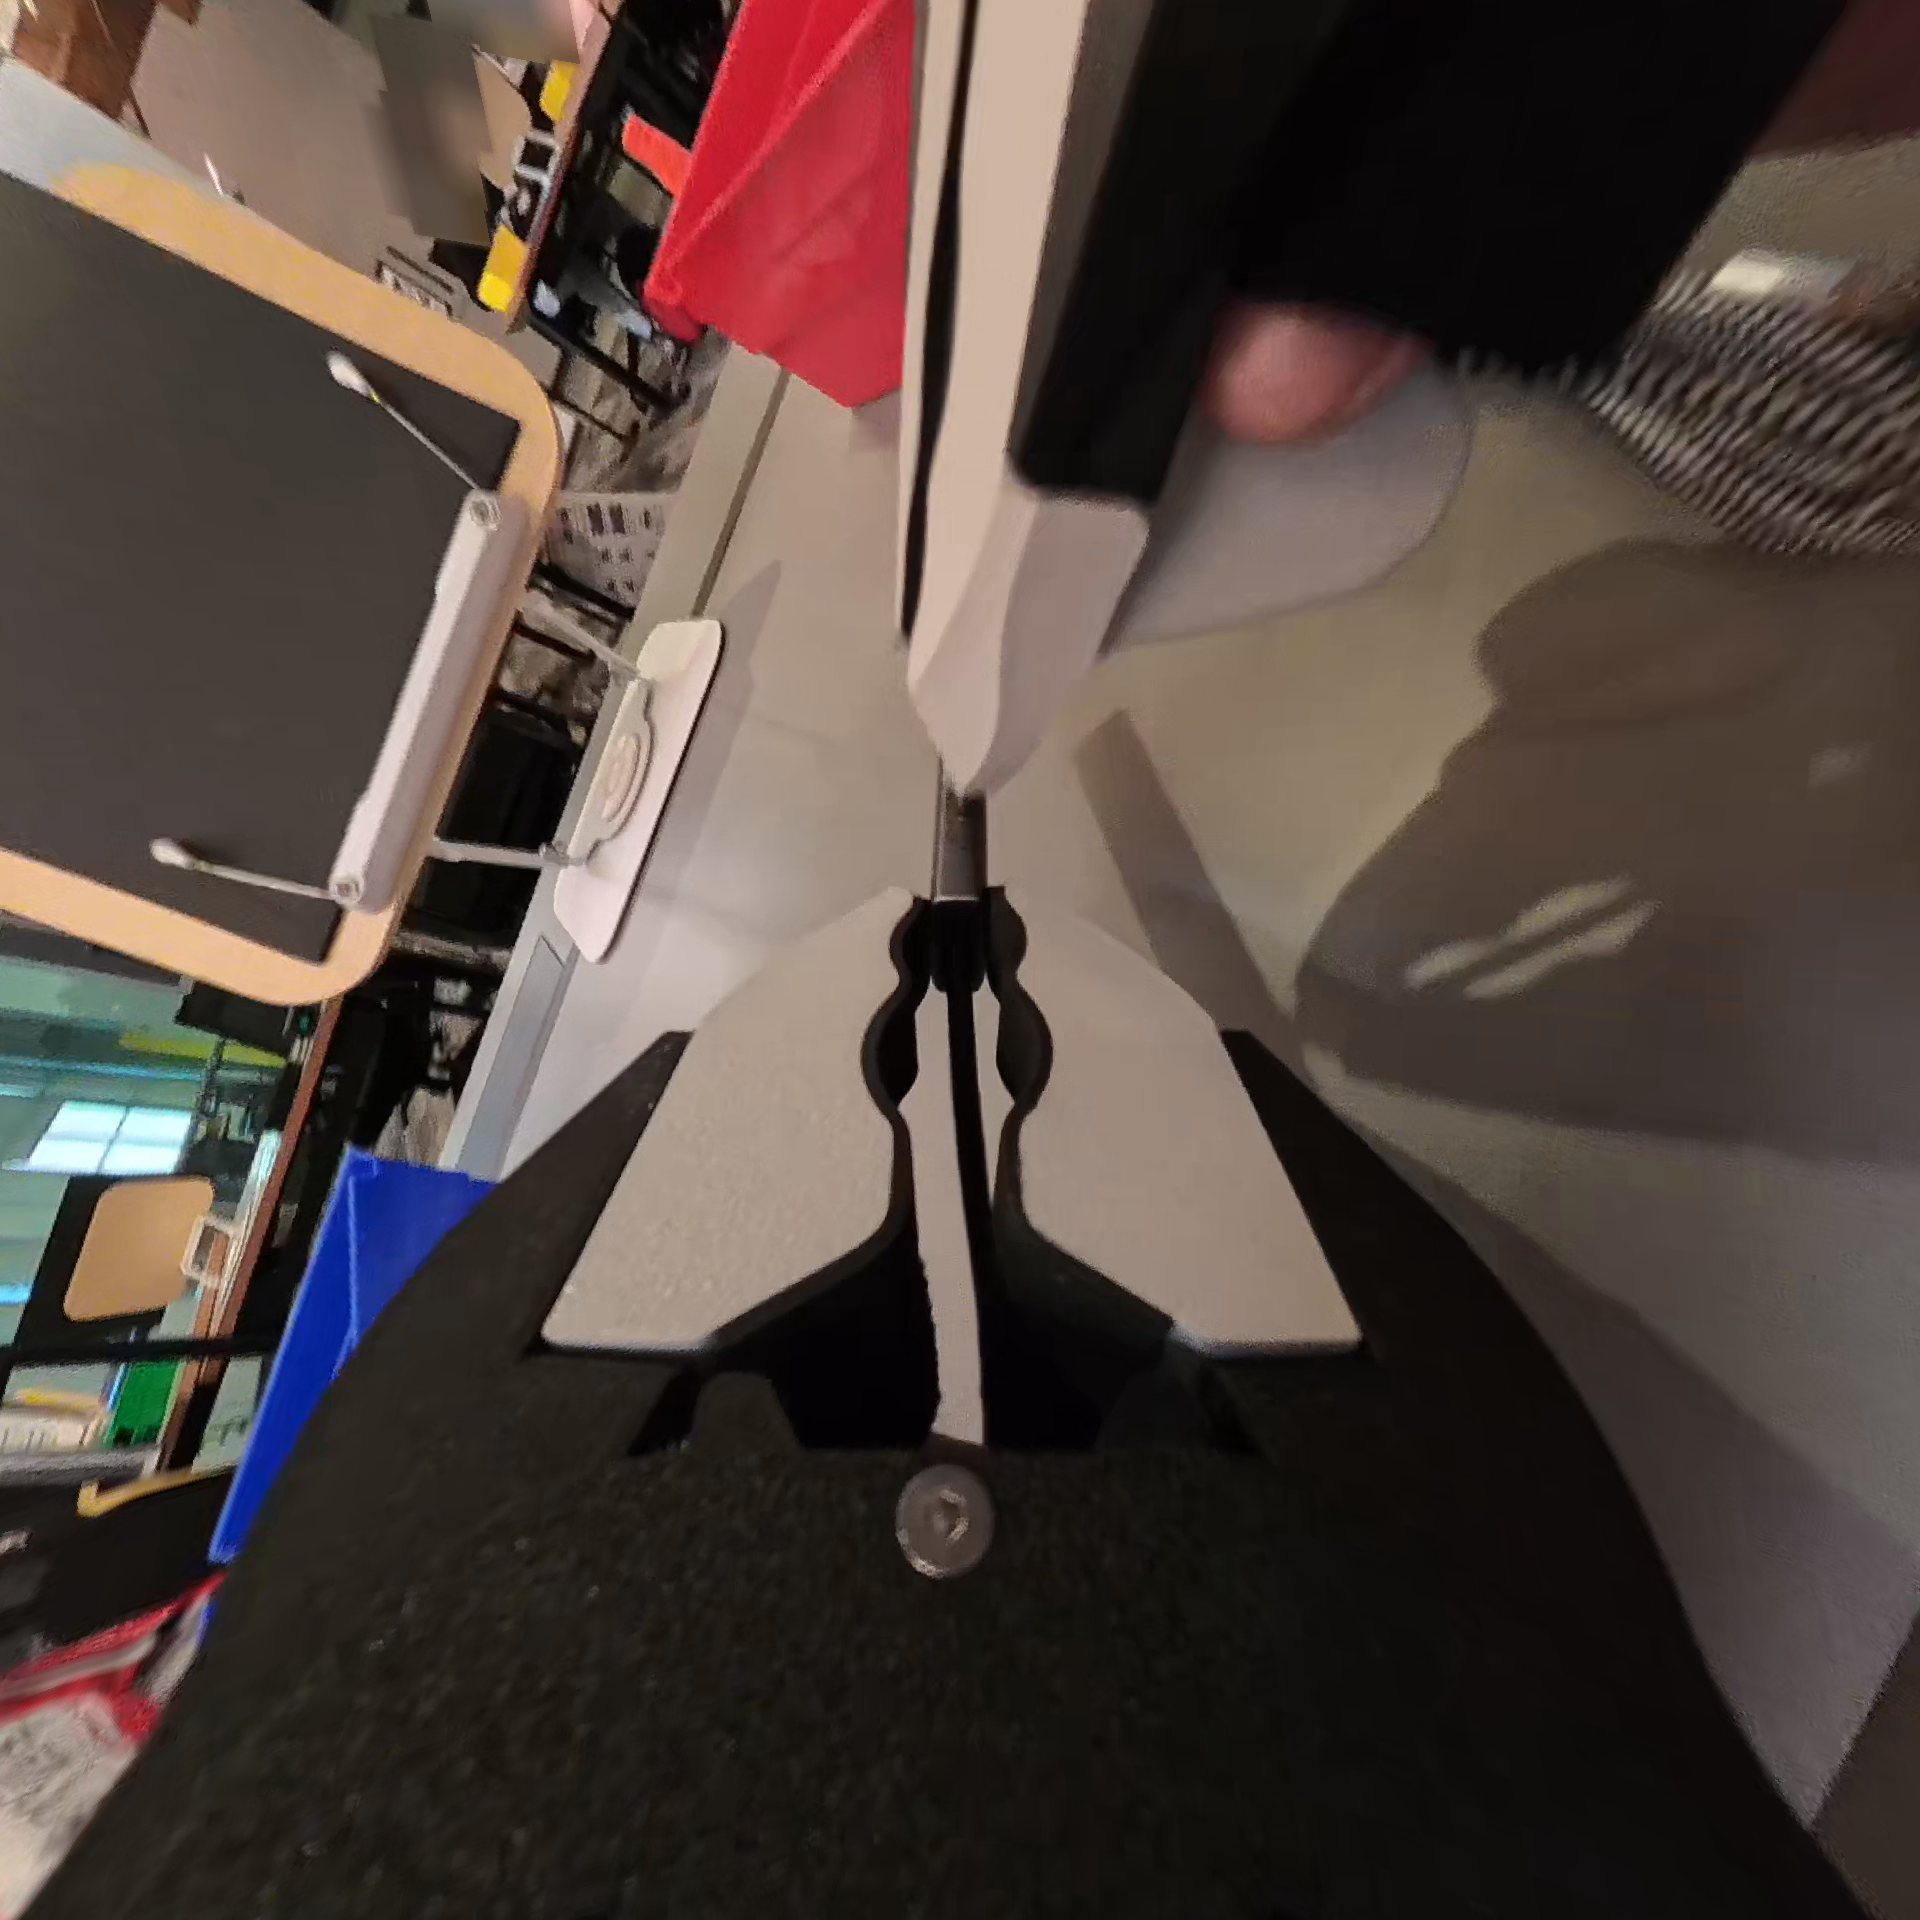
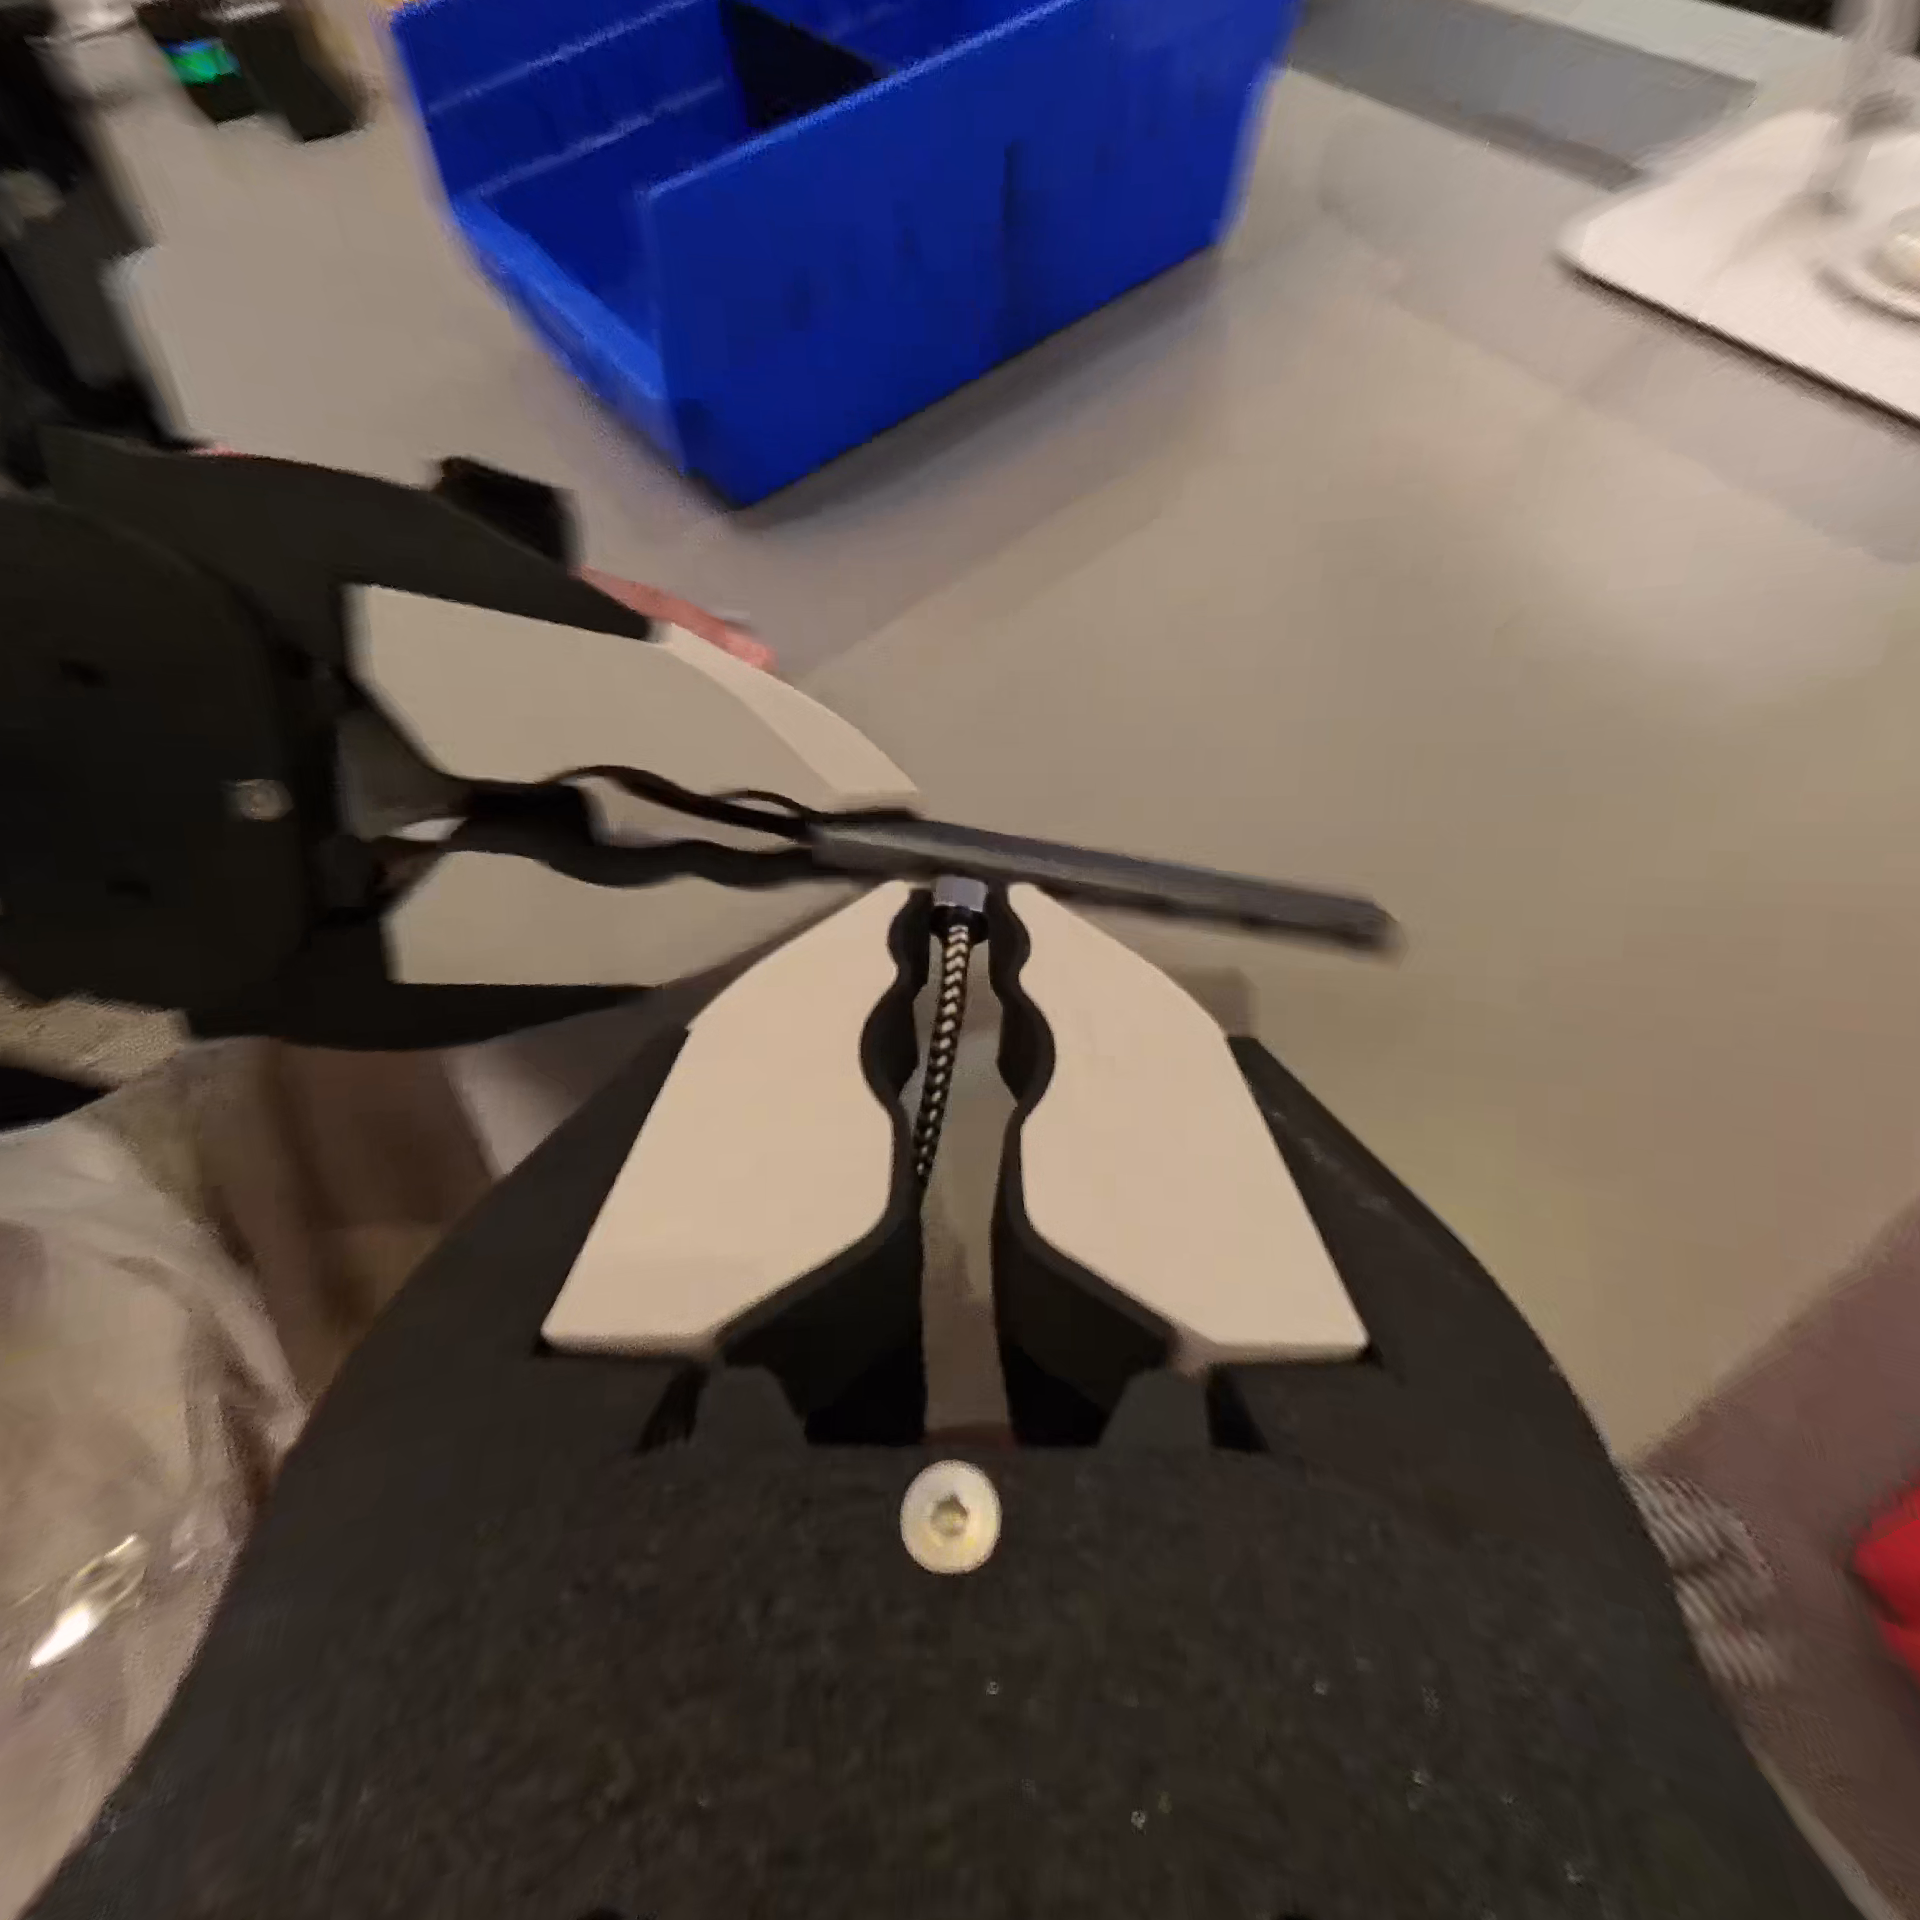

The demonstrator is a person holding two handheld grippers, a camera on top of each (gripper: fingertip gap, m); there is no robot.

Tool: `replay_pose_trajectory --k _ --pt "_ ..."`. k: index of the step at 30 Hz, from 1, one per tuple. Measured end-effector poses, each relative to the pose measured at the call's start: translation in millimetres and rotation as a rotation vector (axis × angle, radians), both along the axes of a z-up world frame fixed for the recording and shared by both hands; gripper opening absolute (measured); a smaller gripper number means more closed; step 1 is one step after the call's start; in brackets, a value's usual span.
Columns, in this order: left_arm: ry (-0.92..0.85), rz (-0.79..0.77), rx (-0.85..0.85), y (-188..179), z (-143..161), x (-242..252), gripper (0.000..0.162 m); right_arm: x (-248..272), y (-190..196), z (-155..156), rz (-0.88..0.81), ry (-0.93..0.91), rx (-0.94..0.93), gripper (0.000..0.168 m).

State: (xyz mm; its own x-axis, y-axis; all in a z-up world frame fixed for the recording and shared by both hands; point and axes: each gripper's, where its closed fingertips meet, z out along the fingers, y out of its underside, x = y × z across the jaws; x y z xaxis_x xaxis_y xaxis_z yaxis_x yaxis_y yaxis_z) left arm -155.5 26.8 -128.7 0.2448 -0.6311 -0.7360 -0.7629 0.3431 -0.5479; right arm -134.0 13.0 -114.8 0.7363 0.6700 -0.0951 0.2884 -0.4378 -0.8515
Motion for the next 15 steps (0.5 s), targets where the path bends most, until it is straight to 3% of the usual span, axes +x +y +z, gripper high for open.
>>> replay_pose_trajectory --k 3,4,6,8,11,15 --pt "-0.054 0.042 -0.07 10 3 -5 0.01 -16 -10 10 0.046 0.084 -0.019 0.011" --pt "-0.045 0.032 -0.048 9 6 -2 0.009 -24 -14 7 0.068 0.029 0.001 0.011" --pt "-0.026 0.032 -0.021 9 5 -3 0.01 -11 -8 8 0.039 -0.057 0.066 0.011" --pt "-0.048 0.045 -0.052 11 3 -12 0.01 9 0 16 -0.01 0.041 0.024 0.011" --pt "-0.046 0.051 -0.049 16 0 -21 0.01 32 9 18 -0.057 0.024 0.039 0.011" --pt "-0.056 0.03 -0.091 16 -5 -28 0.01 35 3 30 -0.009 0.072 0.062 0.011"
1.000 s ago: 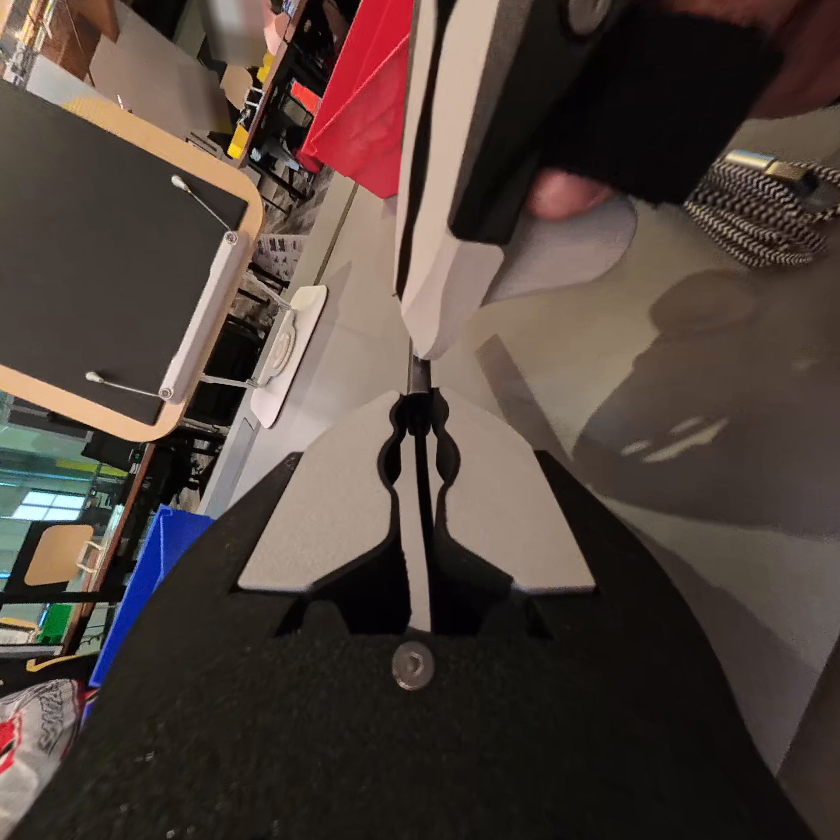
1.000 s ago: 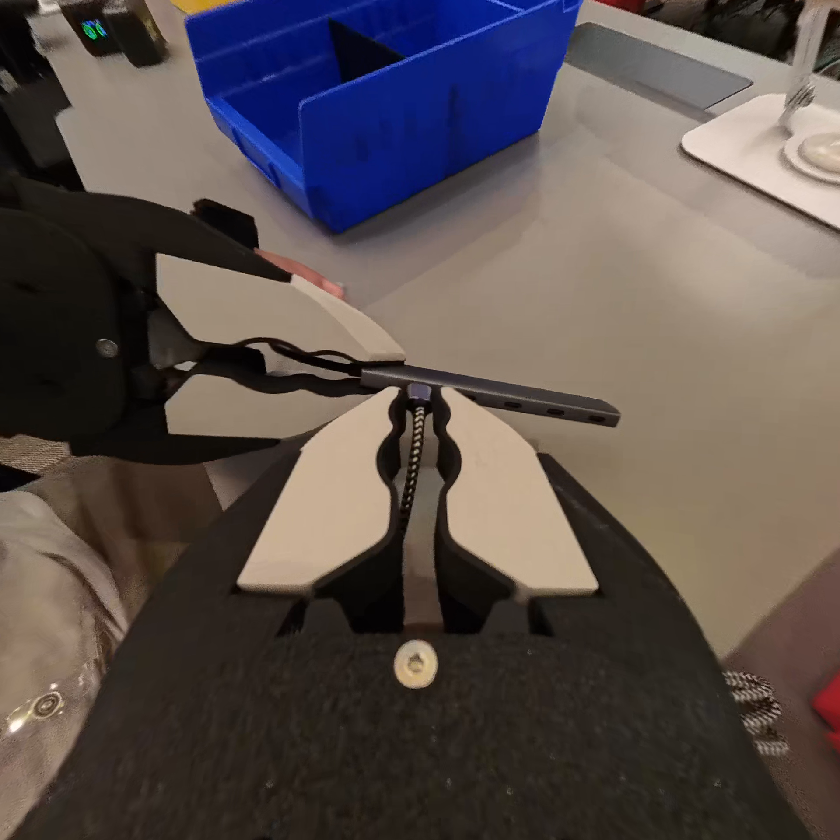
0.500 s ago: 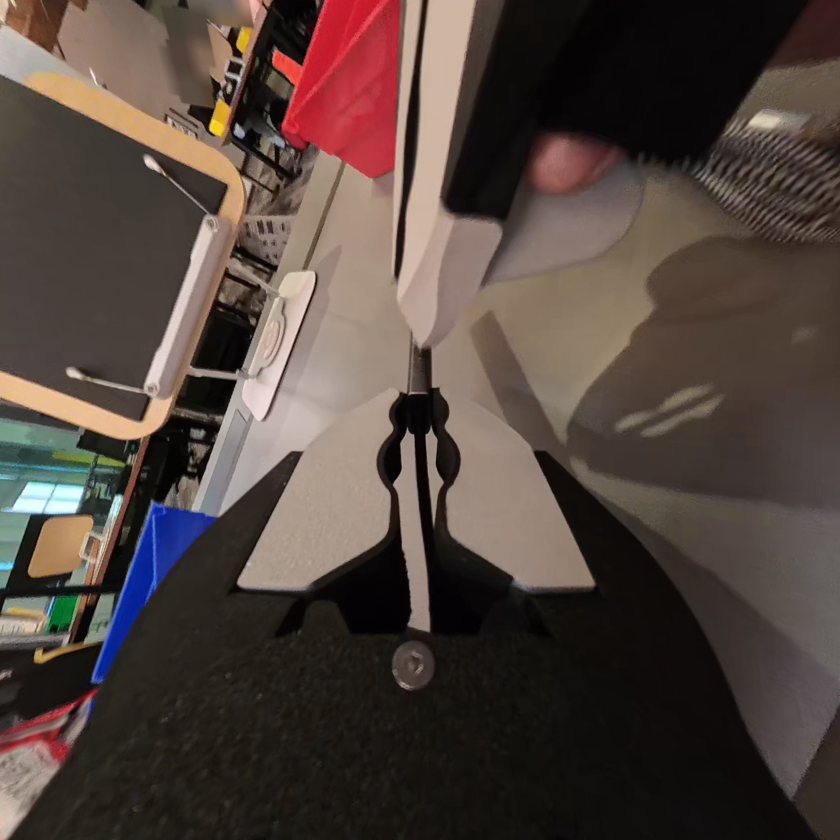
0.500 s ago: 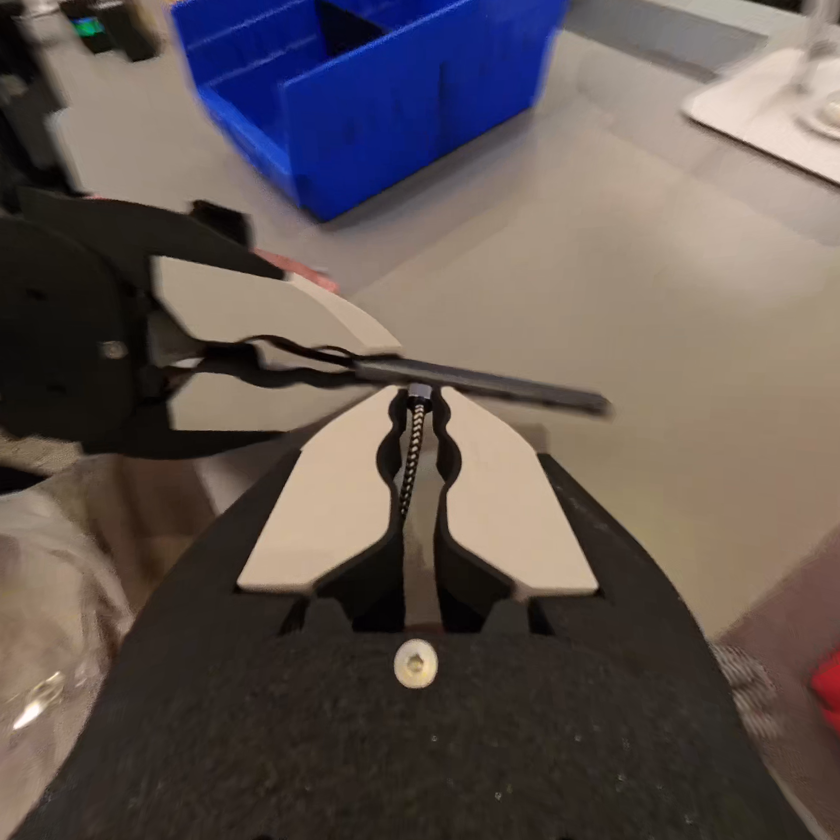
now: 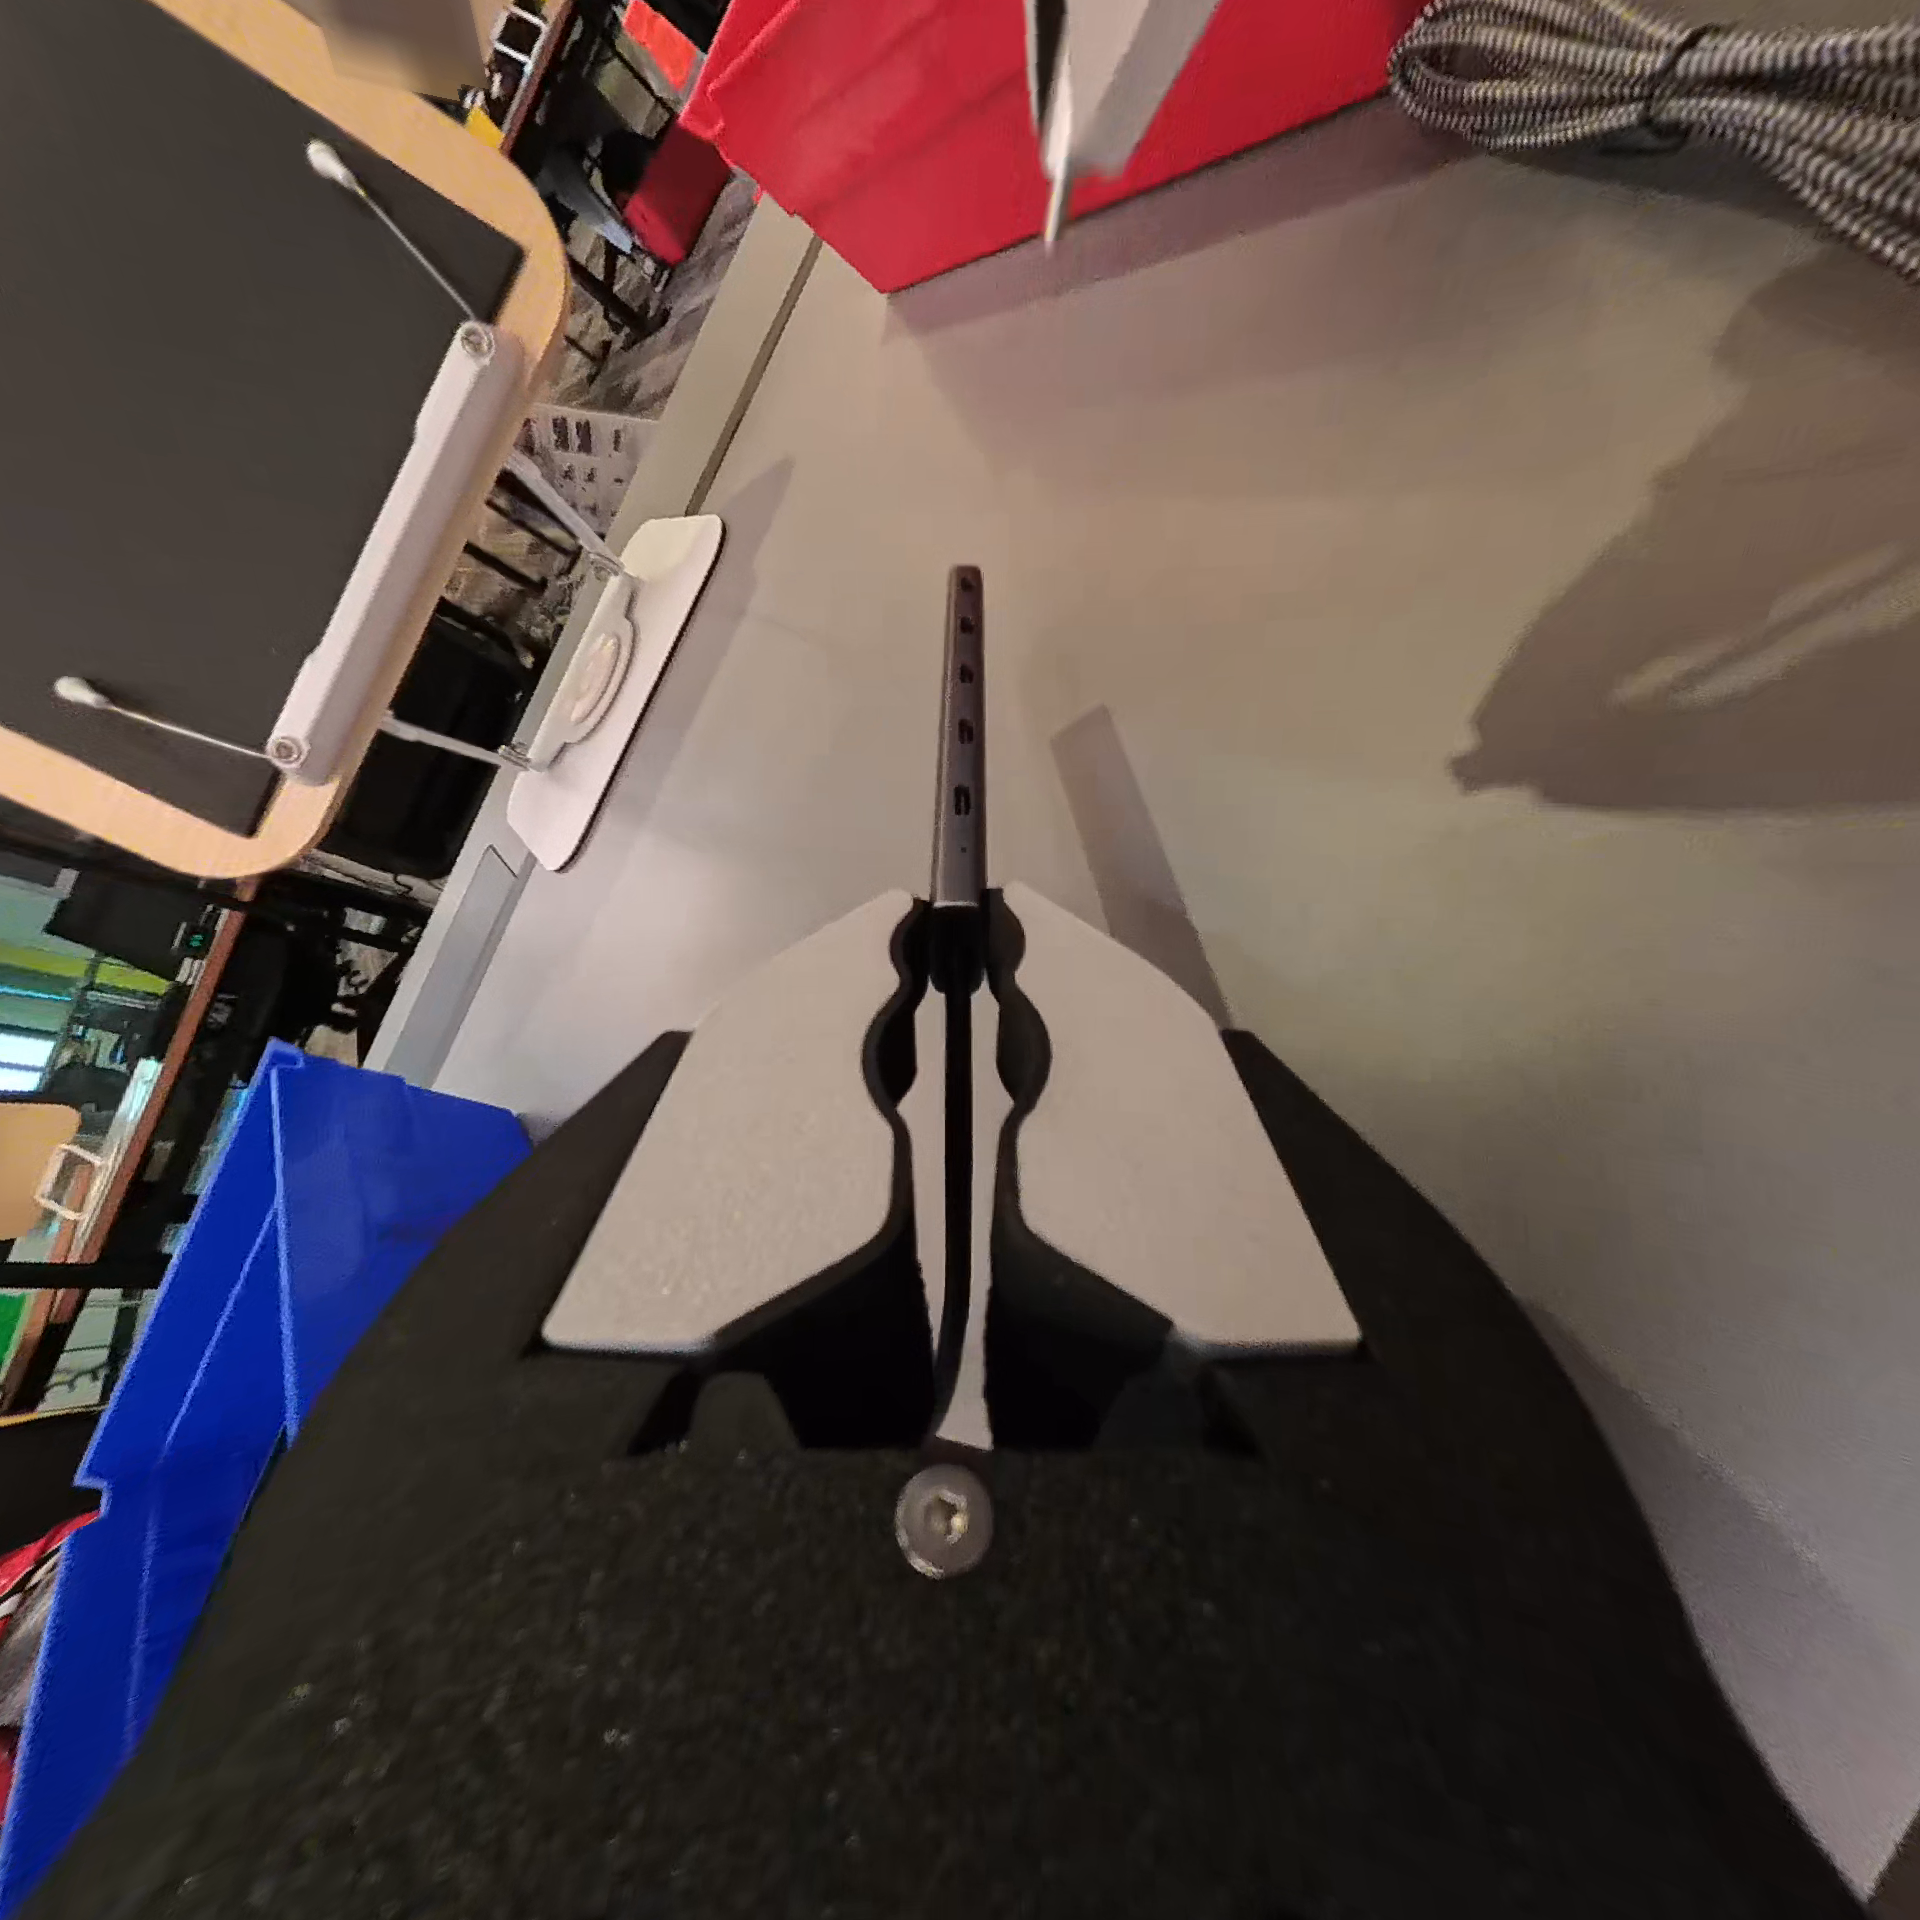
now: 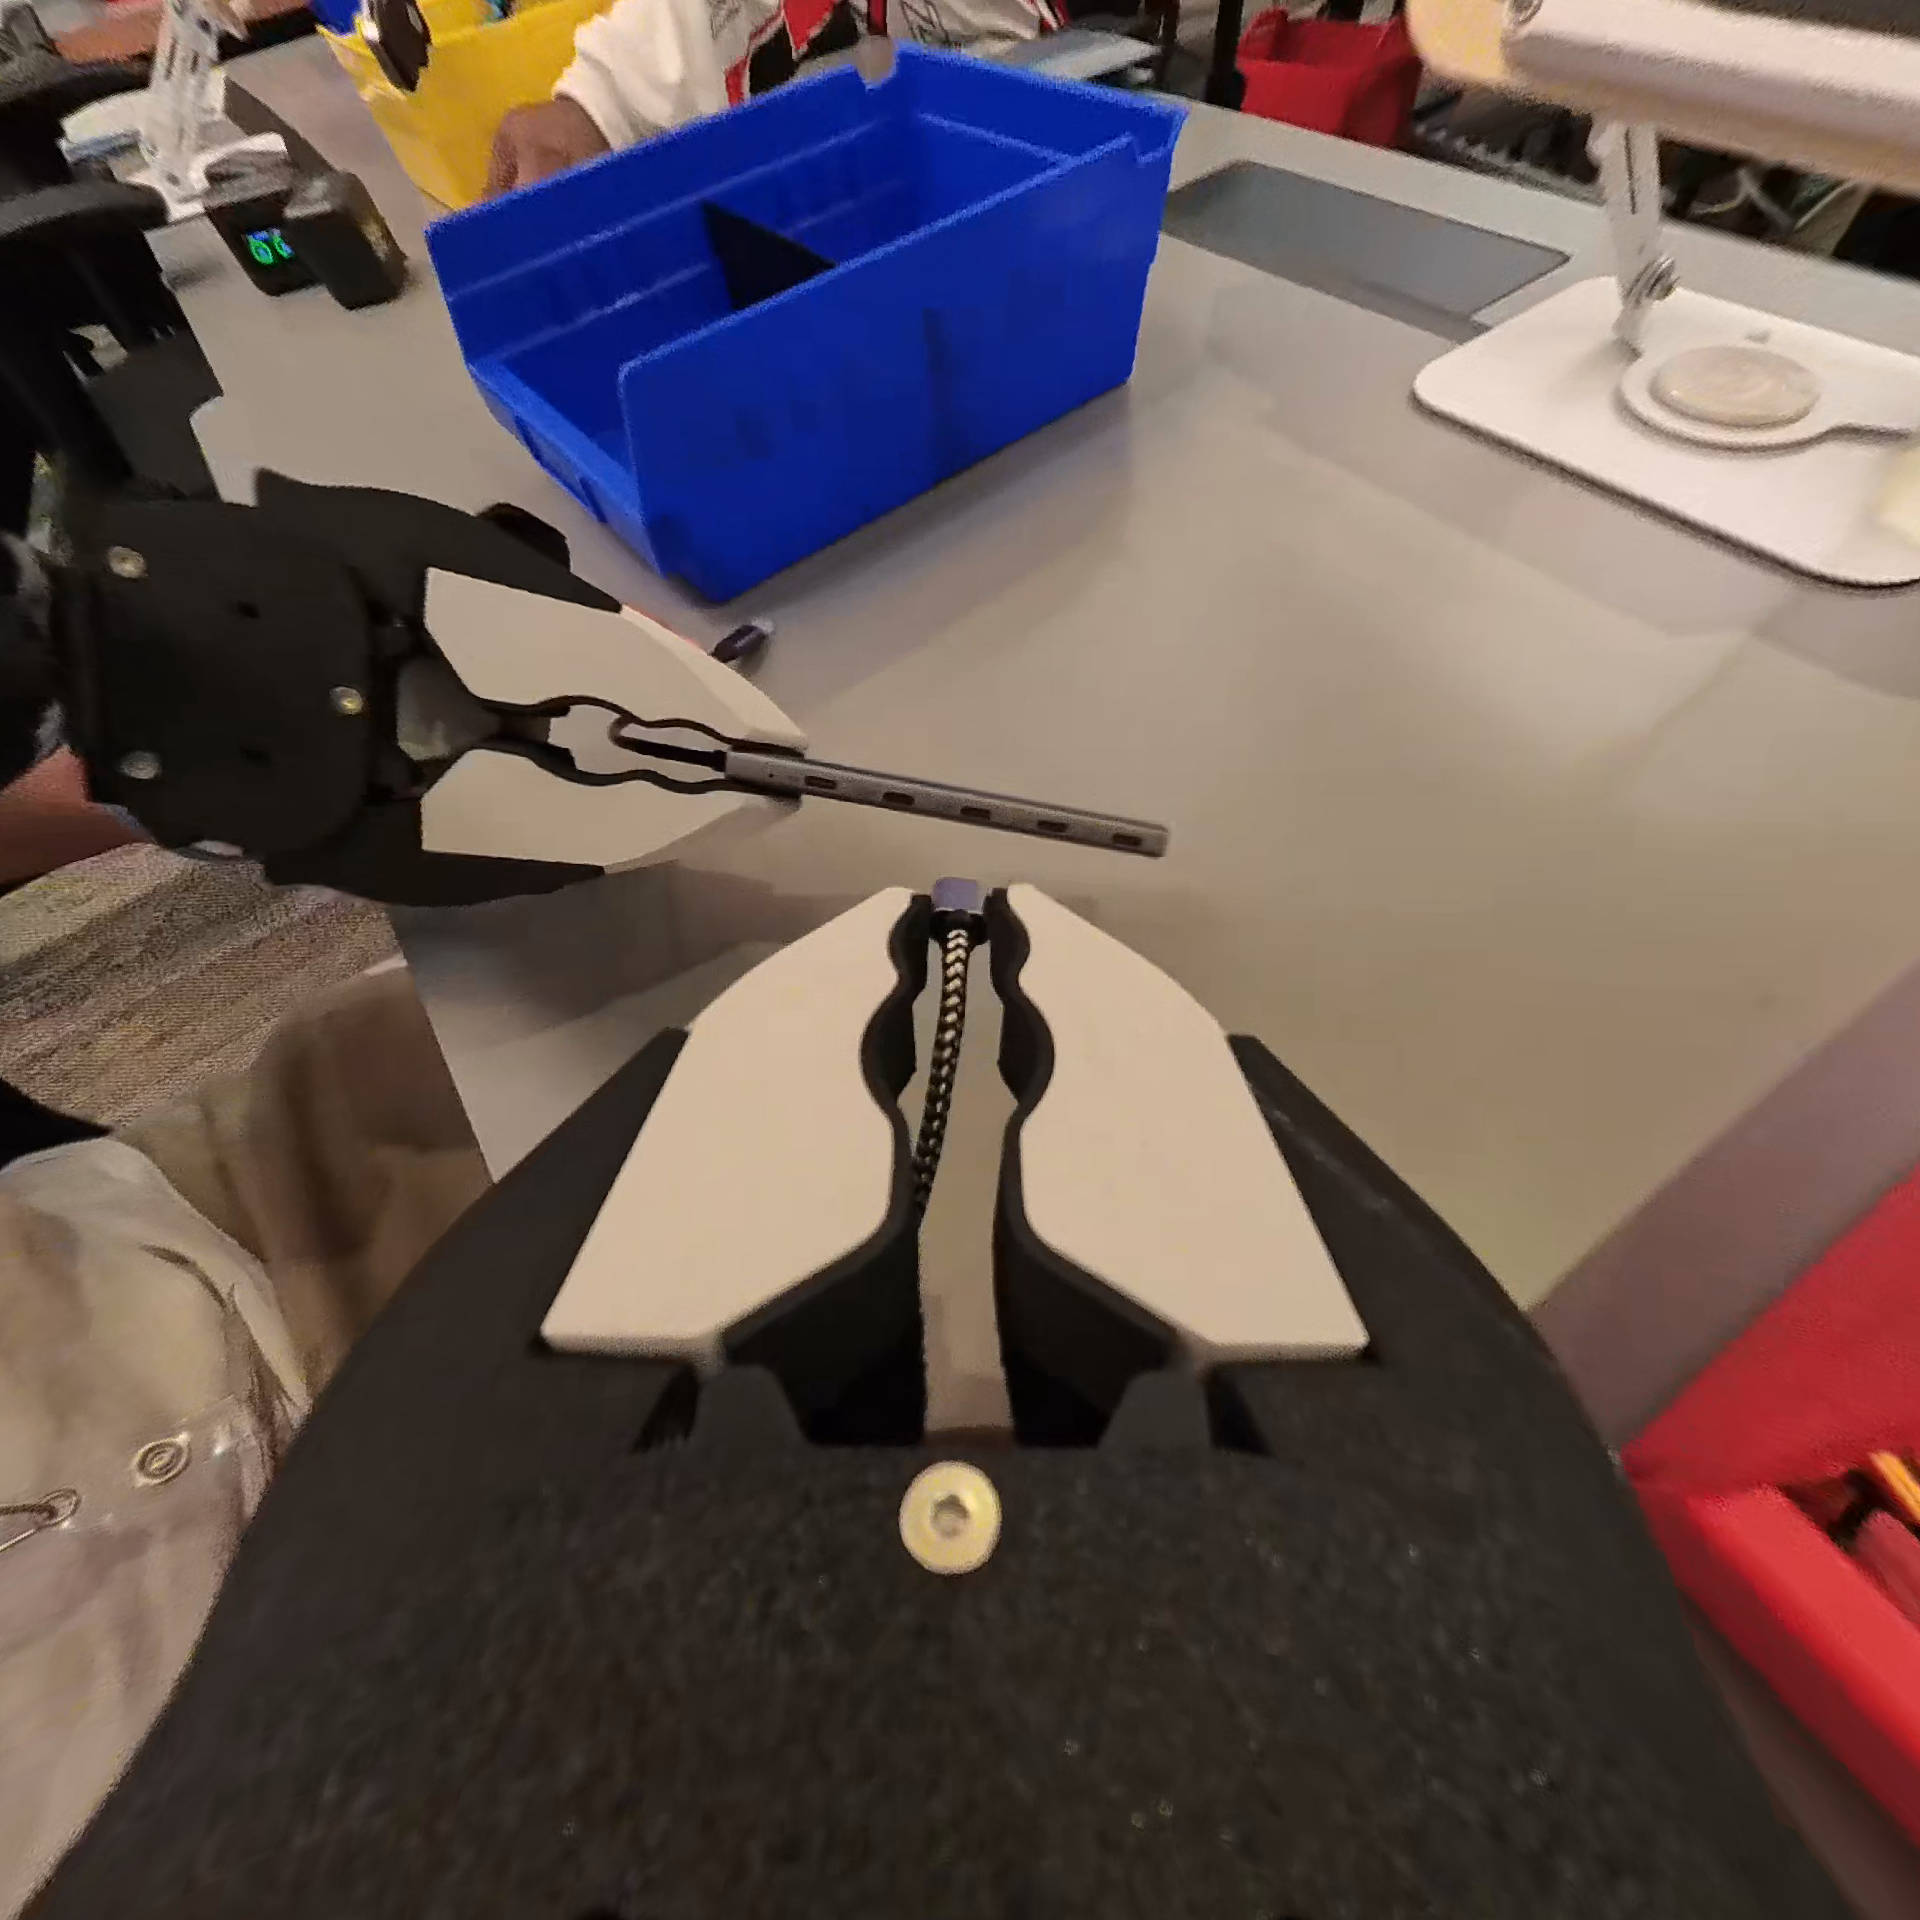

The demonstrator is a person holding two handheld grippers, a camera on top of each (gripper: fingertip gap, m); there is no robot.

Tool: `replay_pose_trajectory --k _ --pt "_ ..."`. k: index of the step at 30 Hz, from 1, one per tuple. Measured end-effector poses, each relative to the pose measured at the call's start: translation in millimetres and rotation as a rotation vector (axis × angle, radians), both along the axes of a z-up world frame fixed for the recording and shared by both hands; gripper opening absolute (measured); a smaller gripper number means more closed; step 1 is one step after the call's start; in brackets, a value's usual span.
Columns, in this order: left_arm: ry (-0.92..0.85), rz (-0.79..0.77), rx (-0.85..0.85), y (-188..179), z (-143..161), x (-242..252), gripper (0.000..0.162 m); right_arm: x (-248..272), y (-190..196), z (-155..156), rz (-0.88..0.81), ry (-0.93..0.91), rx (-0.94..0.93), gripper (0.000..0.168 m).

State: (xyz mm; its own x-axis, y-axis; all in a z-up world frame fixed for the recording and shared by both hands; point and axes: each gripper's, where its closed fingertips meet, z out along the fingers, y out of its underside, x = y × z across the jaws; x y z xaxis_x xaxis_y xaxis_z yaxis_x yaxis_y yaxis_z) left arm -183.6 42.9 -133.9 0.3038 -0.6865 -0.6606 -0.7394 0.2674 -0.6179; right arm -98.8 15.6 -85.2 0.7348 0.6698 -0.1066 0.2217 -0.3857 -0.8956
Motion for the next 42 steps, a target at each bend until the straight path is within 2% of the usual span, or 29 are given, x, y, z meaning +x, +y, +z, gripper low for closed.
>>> replay_pose_trajectory --k 4,6,9,12,14,16,19,22,24,26,29,33,36,38,40,42 --pt "-0.006 0.023 -0.002 1 3 -9 0.01 29 -10 24 -0.058 0.09 0.092 0.011" --pt "-0.028 0.033 -0.014 0 7 -11 0.01 52 -17 21 -0.14 0.158 0.064 0.011" --pt "-0.045 0.03 -0.039 -3 6 -10 0.01 83 -30 -1 -0.297 0.254 -0.009 0.011" --pt "-0.028 0.012 -0.051 -7 -1 -8 0.01 108 -40 -31 -0.458 0.275 -0.103 0.011" --pt "-0.017 -0.006 -0.056 -10 -4 -5 0.01 121 -44 -52 -0.543 0.25 -0.193 0.01" --pt "-0.012 -0.022 -0.059 -13 -5 -2 0.009 122 -48 -73 -0.547 0.157 -0.287 0.01" --pt "-0.006 -0.046 -0.058 -17 -5 2 0.01 109 -51 -88 -0.4 -0.124 -0.276 0.011" --pt "0.002 -0.063 -0.054 -19 -6 3 0.01 95 -47 -87 -0.199 -0.405 -0.141 0.016" --pt "0.007 -0.067 -0.05 -20 -6 2 0.01 84 -47 -88 -0.038 -0.545 -0.082 0.028" --pt "0.011 -0.068 -0.047 -20 -6 1 0.01 76 -45 -85 0.11 -0.681 0.006 0.032" --pt "0.015 -0.059 -0.04 -18 -6 -1 0.01 69 -39 -82 0.288 -0.866 0.121 0.034" --pt "0.025 -0.034 -0.017 -13 -3 -8 0.01 68 -32 -74 0.471 -1.051 0.147 0.037" --pt "0.017 0.009 -0.003 -8 2 -17 0.01 72 -10 -47 0.324 -1.077 0.076 0.037" --pt "0.004 0.033 -0.008 -7 4 -24 0.01 71 3 -28 0.149 -1.019 0.037 0.05" --pt "-0.002 0.047 -0.016 -6 3 -30 0.01 64 9 -9 -0.057 -0.891 0.054 0.05" --pt "-0.003 0.058 -0.024 -6 1 -36 0.01 35 -9 -7 -0.079 -0.673 0.033 0.052"
